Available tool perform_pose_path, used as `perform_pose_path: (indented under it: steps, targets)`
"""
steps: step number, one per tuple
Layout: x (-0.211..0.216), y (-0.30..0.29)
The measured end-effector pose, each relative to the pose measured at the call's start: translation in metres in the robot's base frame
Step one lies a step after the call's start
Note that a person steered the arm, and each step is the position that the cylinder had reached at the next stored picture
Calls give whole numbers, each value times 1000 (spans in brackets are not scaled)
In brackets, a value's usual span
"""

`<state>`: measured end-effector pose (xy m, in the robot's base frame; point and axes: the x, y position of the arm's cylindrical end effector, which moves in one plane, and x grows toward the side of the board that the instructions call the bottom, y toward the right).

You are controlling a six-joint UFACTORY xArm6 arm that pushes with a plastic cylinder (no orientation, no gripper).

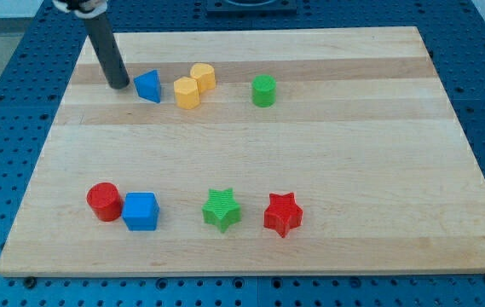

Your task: Move the triangle below the hexagon

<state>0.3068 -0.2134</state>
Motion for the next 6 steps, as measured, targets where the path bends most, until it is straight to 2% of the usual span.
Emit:
perform_pose_path:
  steps: [2,3,6]
  targets:
    - [-8,25]
    - [9,47]
    - [55,59]
